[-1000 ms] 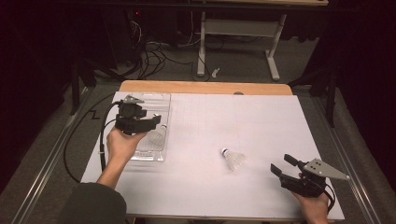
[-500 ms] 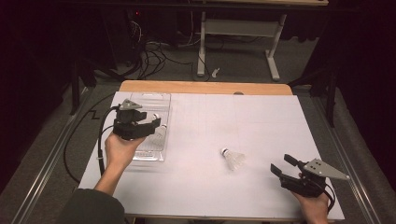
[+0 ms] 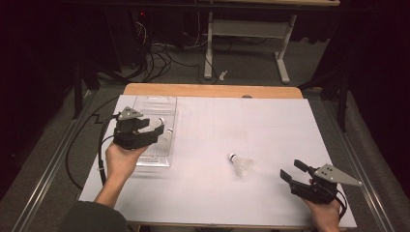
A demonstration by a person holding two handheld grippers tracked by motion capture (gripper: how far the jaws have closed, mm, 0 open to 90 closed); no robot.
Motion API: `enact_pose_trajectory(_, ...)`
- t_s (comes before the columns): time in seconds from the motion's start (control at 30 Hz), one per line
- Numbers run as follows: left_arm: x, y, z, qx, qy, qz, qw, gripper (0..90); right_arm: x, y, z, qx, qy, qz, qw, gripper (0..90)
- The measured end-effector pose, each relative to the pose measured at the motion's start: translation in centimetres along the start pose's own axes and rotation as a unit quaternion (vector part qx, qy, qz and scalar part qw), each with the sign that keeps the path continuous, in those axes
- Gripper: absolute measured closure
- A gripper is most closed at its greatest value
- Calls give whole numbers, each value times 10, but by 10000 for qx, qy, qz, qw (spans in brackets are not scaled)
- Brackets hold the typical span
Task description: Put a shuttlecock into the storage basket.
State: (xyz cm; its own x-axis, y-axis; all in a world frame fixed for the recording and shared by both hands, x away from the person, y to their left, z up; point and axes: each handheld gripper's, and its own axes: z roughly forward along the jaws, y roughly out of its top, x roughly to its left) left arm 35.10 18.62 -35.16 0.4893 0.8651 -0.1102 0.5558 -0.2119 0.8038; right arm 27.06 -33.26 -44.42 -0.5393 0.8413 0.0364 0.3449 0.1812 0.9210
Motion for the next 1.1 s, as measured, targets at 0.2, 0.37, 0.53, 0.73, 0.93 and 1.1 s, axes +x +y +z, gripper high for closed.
enact_pose_trajectory(0.2,1,-5,-2,-48,0,-50,10000,406,0,0,-1,-13,-2,-5,10000,327)
enact_pose_trajectory(0.37,2,-9,-5,-67,5,-61,10000,406,0,0,0,-10,-4,-10,10000,327)
enact_pose_trajectory(0.53,2,-12,-7,-79,20,-70,9999,408,0,0,0,-5,0,-5,10000,327)
enact_pose_trajectory(0.73,1,-15,-11,-141,14,-79,9999,408,0,0,-1,-11,0,-4,10000,327)
enact_pose_trajectory(0.93,0,-17,-14,-192,6,-83,9998,407,0,0,-1,-6,-3,-1,10000,327)
enact_pose_trajectory(1.1,-1,-20,-15,-196,2,-63,9998,406,0,0,-1,-14,-3,-1,10000,327)
